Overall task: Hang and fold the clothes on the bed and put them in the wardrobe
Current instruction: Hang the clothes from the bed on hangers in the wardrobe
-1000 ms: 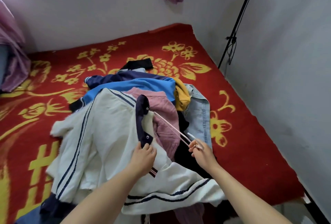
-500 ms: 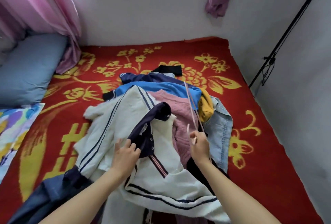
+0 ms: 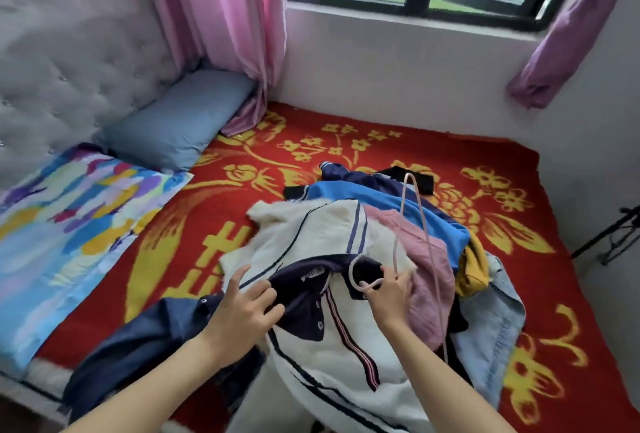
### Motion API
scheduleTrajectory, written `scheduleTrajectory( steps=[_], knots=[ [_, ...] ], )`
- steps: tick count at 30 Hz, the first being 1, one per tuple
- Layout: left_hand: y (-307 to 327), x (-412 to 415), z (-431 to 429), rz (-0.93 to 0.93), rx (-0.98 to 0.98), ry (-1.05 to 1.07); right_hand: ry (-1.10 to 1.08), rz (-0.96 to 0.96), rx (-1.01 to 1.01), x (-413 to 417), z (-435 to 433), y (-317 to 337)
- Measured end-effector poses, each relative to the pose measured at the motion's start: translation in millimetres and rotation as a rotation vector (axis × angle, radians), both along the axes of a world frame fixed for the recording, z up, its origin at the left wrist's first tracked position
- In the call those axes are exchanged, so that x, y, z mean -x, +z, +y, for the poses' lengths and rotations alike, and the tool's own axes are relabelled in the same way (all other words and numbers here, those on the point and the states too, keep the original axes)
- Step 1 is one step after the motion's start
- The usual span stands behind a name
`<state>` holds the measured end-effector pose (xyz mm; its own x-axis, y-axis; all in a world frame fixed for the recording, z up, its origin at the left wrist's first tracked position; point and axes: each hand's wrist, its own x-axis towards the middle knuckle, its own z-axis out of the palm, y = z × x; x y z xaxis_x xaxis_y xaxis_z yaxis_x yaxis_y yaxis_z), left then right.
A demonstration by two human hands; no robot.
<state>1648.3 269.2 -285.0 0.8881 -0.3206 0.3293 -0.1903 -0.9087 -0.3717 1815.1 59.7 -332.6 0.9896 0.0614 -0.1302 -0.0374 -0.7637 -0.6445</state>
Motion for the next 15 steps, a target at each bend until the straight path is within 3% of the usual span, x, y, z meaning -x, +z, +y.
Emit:
scheduleTrajectory(
  steps=[4, 10, 15],
  knots=[
    [8, 13, 11, -0.096, -0.007, -0.028, -0.007, 0.003, 0.096, 4, 20, -7],
    [18, 23, 33, -0.213, 0.021, -0.046, -0.148, -0.084, 0.061, -18, 32, 1],
    [29, 24, 67, -0.283, 0.03, -0.044, -0.039, -0.12, 0.002, -33, 41, 23]
  ],
)
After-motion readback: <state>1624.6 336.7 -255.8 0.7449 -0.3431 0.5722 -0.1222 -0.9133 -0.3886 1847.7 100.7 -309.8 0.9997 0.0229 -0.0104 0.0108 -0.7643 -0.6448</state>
